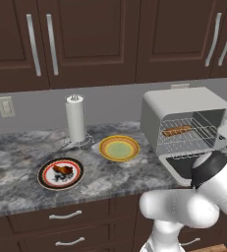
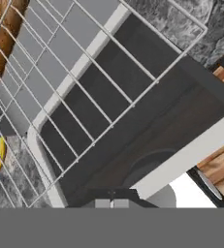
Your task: Open the toaster oven door. Place the baguette on the bottom rack in the toaster oven and place the chicken drumstick on the top rack.
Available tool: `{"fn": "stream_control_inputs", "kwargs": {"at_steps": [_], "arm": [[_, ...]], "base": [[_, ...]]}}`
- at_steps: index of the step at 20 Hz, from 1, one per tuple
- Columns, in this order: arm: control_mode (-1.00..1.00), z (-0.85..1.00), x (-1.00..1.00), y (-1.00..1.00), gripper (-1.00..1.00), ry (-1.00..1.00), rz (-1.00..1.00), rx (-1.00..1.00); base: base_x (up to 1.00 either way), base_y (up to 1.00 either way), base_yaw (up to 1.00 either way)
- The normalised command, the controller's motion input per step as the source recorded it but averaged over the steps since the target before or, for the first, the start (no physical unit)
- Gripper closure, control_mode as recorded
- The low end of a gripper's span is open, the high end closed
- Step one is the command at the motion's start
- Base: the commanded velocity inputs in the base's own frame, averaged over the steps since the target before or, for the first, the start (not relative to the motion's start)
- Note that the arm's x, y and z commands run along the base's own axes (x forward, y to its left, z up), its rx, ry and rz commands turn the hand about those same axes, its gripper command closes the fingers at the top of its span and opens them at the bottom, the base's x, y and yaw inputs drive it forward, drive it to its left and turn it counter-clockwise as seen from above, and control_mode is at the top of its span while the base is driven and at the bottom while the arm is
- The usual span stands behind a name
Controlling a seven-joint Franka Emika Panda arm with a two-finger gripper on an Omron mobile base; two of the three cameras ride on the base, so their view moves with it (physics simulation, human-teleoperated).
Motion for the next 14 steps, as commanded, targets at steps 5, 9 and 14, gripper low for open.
{"fn": "stream_control_inputs", "kwargs": {"at_steps": [5, 9, 14], "arm": [[-1.0, 0.26, -0.12, 0.57, 1.0, -0.04, 0.2, -0.22], [-1.0, 0.17, 0.0, 0.79, 1.0, 0.01, 0.27, -0.2], [-1.0, 0.1, 0.0, 0.79, -1.0, 0.05, 0.3, -0.13]], "base": [[0.0, 0.0, 0.0], [0.0, 0.0, 0.0], [0.0, 0.0, 0.0]]}}
